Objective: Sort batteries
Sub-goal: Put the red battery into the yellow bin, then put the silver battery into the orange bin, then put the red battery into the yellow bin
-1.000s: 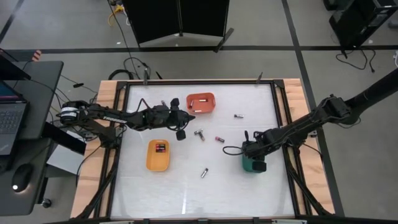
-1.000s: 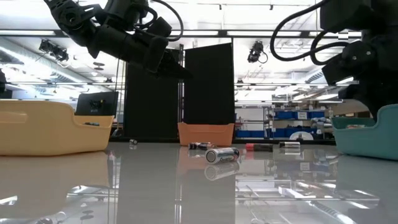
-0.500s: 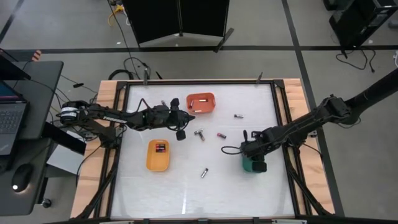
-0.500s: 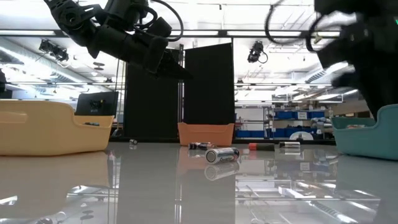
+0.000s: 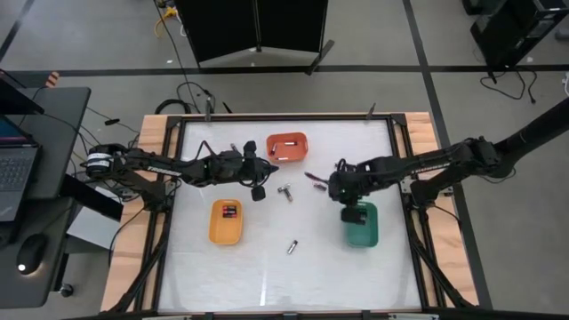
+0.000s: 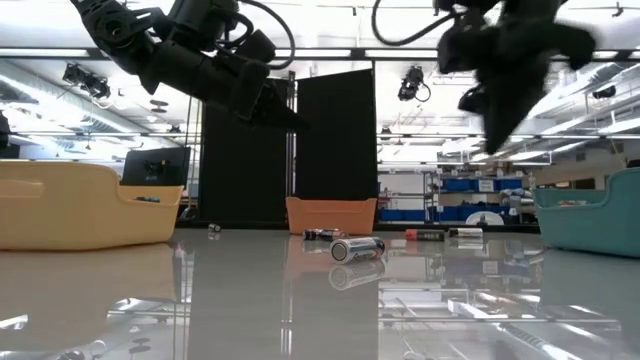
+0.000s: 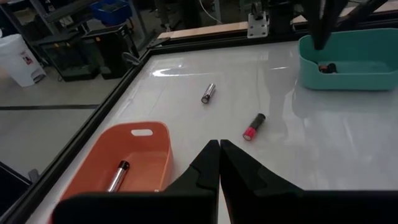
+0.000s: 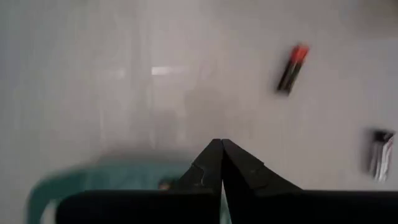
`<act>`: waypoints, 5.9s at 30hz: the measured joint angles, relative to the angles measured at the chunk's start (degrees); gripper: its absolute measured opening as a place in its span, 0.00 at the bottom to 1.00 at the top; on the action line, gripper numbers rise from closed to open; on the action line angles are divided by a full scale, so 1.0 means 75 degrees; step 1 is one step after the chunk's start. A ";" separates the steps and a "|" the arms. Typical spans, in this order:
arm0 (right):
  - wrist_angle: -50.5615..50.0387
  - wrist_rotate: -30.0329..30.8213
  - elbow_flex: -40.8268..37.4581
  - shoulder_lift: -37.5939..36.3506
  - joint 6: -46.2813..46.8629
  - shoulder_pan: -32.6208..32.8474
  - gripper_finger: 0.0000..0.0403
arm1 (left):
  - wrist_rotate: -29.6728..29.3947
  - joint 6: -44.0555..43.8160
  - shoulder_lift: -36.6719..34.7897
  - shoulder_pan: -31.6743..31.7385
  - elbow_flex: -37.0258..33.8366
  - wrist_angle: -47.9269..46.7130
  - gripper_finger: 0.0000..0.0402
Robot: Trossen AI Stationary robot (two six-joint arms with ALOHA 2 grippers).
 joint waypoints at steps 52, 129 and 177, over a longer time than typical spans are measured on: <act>0.6008 0.0392 -0.2614 0.0809 -0.0565 -0.2493 0.13 | 0.0006 -0.0160 0.0000 -0.0003 0.0000 -0.0306 0.05; 0.2067 -0.0180 0.2990 0.3563 -0.3725 -0.3953 0.14 | 0.1291 -0.0361 0.0000 0.0020 -0.1020 0.2401 0.05; 0.0373 -0.0127 0.5038 0.5289 -0.4036 -0.3884 0.21 | 0.1302 -0.0399 0.0000 0.0011 -0.1020 0.2014 0.05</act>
